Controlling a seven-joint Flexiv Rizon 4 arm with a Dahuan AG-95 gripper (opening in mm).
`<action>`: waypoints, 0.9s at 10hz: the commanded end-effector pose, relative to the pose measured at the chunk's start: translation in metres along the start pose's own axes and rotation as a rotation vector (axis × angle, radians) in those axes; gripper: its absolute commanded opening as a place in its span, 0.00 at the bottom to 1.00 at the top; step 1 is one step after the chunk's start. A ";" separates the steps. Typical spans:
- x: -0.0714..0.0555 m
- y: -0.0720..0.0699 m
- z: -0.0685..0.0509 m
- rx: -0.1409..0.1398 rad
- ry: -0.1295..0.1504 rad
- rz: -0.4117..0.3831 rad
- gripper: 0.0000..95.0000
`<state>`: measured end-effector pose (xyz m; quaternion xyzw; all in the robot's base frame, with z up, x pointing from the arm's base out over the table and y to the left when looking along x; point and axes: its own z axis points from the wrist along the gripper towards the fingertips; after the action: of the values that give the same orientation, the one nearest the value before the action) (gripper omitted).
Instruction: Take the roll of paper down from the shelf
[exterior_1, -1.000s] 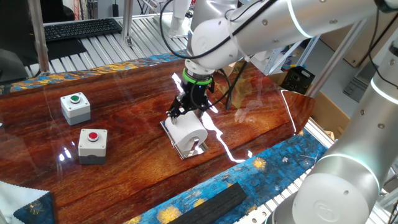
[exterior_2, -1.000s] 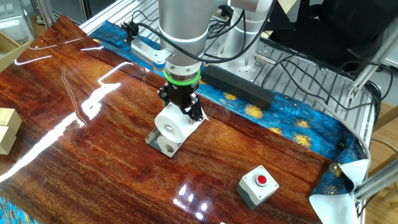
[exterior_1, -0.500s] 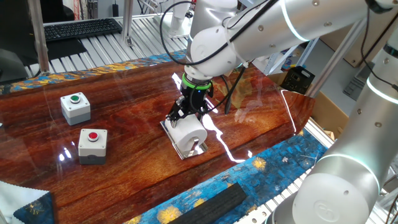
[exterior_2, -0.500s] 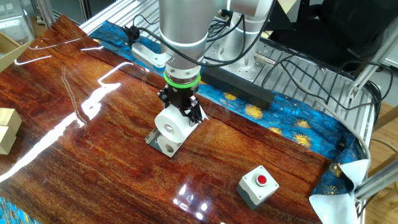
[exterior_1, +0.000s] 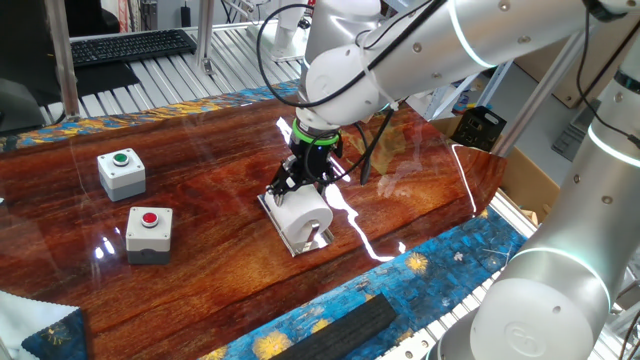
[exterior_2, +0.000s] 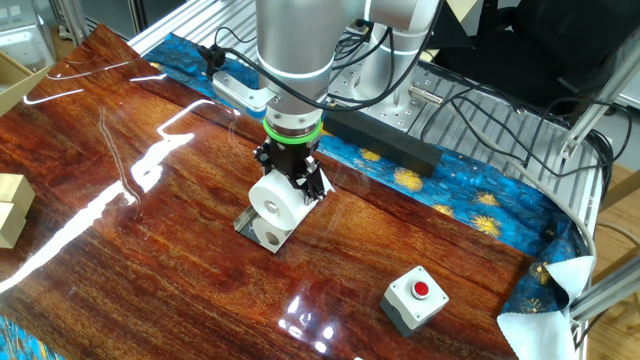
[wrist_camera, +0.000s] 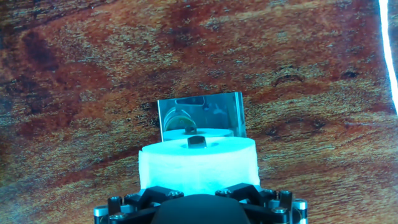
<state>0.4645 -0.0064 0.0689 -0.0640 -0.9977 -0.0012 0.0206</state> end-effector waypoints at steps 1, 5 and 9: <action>0.000 0.000 0.003 -0.004 0.000 0.015 1.00; 0.000 0.000 0.004 -0.005 -0.067 -0.029 0.00; 0.000 0.000 0.000 -0.006 -0.077 -0.035 0.00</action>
<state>0.4630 -0.0065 0.0706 -0.0463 -0.9988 -0.0022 -0.0170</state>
